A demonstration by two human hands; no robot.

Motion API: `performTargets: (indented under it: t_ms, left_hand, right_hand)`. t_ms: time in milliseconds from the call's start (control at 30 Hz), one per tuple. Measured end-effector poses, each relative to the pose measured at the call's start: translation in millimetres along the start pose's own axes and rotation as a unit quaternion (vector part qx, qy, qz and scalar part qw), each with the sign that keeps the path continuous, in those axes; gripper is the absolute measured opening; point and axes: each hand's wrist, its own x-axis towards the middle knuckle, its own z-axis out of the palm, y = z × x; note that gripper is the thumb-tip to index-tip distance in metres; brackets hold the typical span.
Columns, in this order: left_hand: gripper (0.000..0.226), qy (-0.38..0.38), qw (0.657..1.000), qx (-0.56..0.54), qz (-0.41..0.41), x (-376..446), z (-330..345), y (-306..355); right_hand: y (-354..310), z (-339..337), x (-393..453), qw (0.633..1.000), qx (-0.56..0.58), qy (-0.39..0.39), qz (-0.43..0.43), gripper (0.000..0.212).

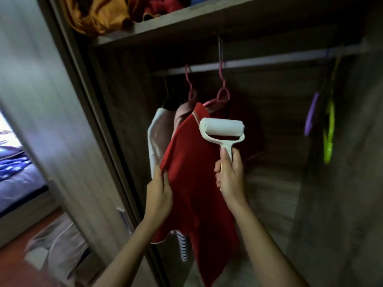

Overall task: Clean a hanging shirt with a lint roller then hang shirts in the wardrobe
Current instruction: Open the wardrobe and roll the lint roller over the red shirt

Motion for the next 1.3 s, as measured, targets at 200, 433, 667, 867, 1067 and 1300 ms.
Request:
performTargets:
  t_ms: [200,433,667,867,1067,1300]
  left_hand:
    - [0.032,0.017,0.997,0.056,0.054,14.9,-28.8,9.6]
    - [0.036,0.005,0.989,0.13,0.071,34.5,-54.0,1.6]
    - [0.039,-0.004,0.98,0.164,0.114,47.2,-68.9,-11.6]
    - [0.05,-0.031,0.958,0.258,0.118,43.3,-81.8,-40.1]
    - [0.02,-0.036,0.917,0.394,0.058,32.2,-82.4,-51.9]
    - [0.051,-0.03,0.927,0.372,0.048,38.9,-90.1,-46.7]
  right_hand:
    - [30.9,38.4,-13.4,0.998,0.039,-0.019,0.037,0.032]
    - [85.4,55.8,-66.4,0.99,0.037,-0.065,0.116,0.021]
    - [51.8,59.4,-33.7,0.996,0.078,-0.024,0.036,0.022]
    - [76.8,58.3,-10.2,1.0,0.015,-0.006,-0.004,0.015]
    - [169.3,43.4,-57.5,0.99,-0.098,-0.054,0.091,0.024]
    - [147.5,49.3,-35.7,0.996,-0.088,0.016,0.013,0.019]
